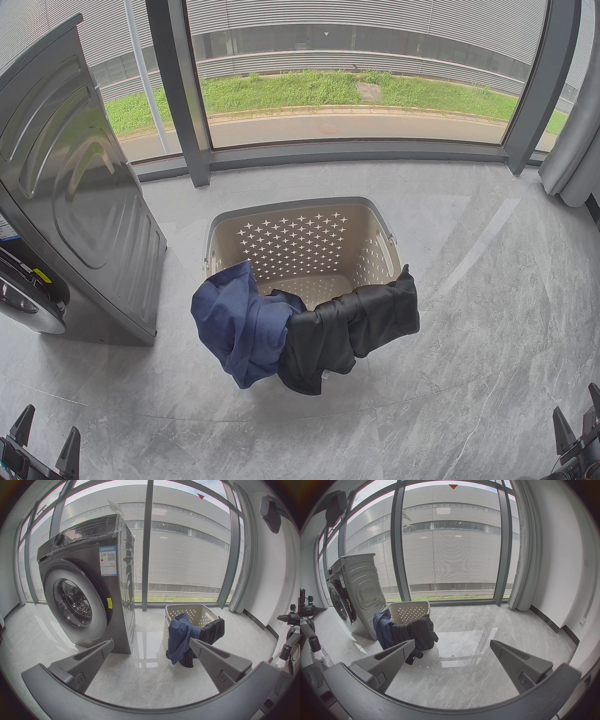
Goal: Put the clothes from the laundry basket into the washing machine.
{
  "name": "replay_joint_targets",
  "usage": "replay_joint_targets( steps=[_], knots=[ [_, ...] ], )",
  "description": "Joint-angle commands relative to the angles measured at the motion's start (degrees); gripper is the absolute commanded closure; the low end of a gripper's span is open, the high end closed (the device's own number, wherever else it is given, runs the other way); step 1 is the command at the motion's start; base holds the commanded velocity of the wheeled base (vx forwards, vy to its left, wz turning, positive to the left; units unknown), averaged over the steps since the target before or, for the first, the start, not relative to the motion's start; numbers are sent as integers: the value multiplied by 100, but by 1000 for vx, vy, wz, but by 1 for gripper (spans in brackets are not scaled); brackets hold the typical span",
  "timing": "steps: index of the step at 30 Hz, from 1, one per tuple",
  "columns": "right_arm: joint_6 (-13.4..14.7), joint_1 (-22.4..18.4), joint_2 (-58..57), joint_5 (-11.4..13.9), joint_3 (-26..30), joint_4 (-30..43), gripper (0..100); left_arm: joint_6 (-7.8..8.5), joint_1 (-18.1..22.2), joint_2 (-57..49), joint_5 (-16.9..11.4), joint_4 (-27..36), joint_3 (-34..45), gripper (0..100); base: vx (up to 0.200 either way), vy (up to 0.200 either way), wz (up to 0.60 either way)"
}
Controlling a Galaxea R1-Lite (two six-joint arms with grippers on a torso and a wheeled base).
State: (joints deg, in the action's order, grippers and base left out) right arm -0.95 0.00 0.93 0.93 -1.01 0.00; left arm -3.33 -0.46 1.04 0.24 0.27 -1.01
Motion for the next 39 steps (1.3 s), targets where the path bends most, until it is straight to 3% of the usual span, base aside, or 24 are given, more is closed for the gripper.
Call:
replay_joint_targets(
  steps=[1,34,39],
  knots=[
    [-2,0,-93,4,101,0,0,-1,2,-104,2,0,92,0,0,200,0],
    [-2,0,-93,4,101,0,0,-1,2,-104,2,0,92,0,0,200,0],
    [-2,0,-93,4,101,0,0,-1,2,-104,2,0,92,0,0,0,0]
  ],
)
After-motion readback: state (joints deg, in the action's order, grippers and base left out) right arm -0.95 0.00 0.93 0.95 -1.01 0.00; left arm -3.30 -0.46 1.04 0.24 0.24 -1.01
